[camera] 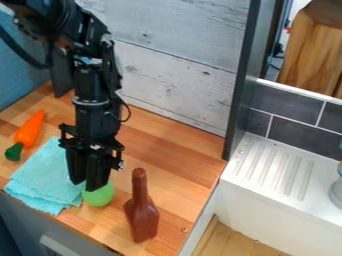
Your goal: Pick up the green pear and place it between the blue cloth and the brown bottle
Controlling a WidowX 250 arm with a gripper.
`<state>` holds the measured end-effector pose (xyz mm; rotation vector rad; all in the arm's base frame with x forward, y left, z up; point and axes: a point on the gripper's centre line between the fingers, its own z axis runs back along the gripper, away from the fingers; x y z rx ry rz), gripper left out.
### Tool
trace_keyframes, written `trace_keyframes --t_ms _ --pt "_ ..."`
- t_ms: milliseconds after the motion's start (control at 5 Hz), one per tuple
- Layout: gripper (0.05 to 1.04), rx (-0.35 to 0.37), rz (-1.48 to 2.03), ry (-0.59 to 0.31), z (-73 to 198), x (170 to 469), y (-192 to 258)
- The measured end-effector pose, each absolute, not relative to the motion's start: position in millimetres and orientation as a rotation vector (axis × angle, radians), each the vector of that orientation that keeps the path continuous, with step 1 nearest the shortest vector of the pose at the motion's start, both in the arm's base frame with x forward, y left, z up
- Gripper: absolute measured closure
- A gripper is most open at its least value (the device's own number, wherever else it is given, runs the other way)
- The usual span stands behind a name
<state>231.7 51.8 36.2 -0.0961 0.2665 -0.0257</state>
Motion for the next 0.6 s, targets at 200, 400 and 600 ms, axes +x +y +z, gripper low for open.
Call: trace_keyframes --t_ms 200,400,600 --pt "0.249 -0.08 -0.027 0.288 37 228 54" --pt "0.068 -0.084 -0.023 0.187 63 235 51" --pt "0.073 -0.101 -0.023 0.025 96 244 44"
